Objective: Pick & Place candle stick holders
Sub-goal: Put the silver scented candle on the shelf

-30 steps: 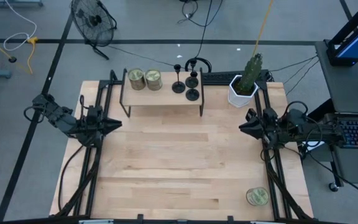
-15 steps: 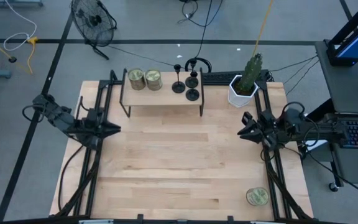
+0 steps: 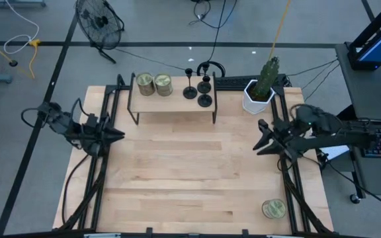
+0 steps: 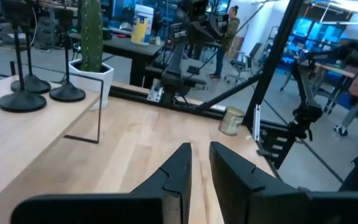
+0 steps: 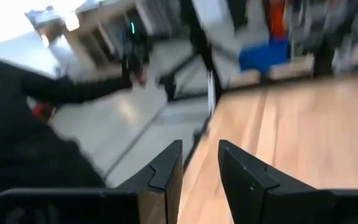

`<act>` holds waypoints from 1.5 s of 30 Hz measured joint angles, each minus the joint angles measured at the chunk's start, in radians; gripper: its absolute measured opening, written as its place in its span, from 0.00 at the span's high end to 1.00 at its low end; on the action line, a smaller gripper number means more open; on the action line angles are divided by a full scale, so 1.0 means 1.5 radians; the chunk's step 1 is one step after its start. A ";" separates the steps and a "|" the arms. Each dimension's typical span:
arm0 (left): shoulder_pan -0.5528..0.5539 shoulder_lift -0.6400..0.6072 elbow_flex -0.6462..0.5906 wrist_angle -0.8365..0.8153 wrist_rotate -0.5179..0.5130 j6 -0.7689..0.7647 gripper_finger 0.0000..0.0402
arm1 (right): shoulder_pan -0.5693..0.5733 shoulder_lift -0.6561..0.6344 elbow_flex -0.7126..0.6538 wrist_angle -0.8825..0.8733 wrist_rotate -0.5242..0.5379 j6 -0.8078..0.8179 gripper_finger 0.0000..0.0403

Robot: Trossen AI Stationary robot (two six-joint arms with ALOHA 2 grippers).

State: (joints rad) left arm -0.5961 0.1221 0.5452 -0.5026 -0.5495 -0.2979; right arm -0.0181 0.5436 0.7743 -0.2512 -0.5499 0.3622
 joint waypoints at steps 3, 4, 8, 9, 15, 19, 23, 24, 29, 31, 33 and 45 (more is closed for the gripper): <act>0.000 -0.016 -0.038 0.034 0.001 0.009 0.84 | 0.000 0.036 0.059 -0.135 -0.034 -0.006 0.76; 0.000 -0.023 -0.051 0.047 0.002 0.006 0.84 | 0.000 0.048 0.076 -0.178 -0.045 -0.006 0.76; 0.000 -0.051 -0.106 0.093 0.020 0.006 0.84 | 0.001 0.084 0.129 -0.300 -0.084 -0.005 0.75; 0.000 -0.057 -0.116 0.105 0.024 0.005 0.84 | 0.001 0.089 0.138 -0.319 -0.095 0.000 0.75; 0.000 -0.078 -0.142 0.111 0.030 0.021 0.84 | 0.038 0.109 0.162 -0.401 -0.143 0.061 0.75; 0.000 -0.078 -0.142 0.122 0.031 0.057 0.84 | 0.093 0.116 0.162 -0.455 -0.143 0.124 0.75; 0.000 -0.078 -0.142 0.120 0.032 0.068 0.84 | 0.165 0.130 0.162 -0.487 -0.143 0.205 0.75; 0.000 -0.078 -0.142 0.120 0.032 0.069 0.84 | 0.186 0.135 0.162 -0.486 -0.143 0.226 0.75; 0.000 -0.078 -0.142 0.115 0.035 0.070 0.84 | 0.286 0.167 0.162 -0.484 -0.136 0.327 0.75; 0.000 -0.078 -0.142 0.112 0.035 0.070 0.84 | 0.322 0.179 0.162 -0.484 -0.116 0.361 0.75; 0.000 -0.078 -0.142 0.111 0.035 0.070 0.84 | 0.353 0.189 0.162 -0.484 -0.102 0.398 0.75; 0.000 -0.078 -0.142 0.107 0.036 0.078 0.84 | 0.488 0.209 0.162 -0.462 0.073 0.686 0.75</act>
State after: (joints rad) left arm -0.5962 0.0048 0.3321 -0.3417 -0.4959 -0.1814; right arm 0.7142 0.8570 1.0170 -0.9448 -0.4404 1.3914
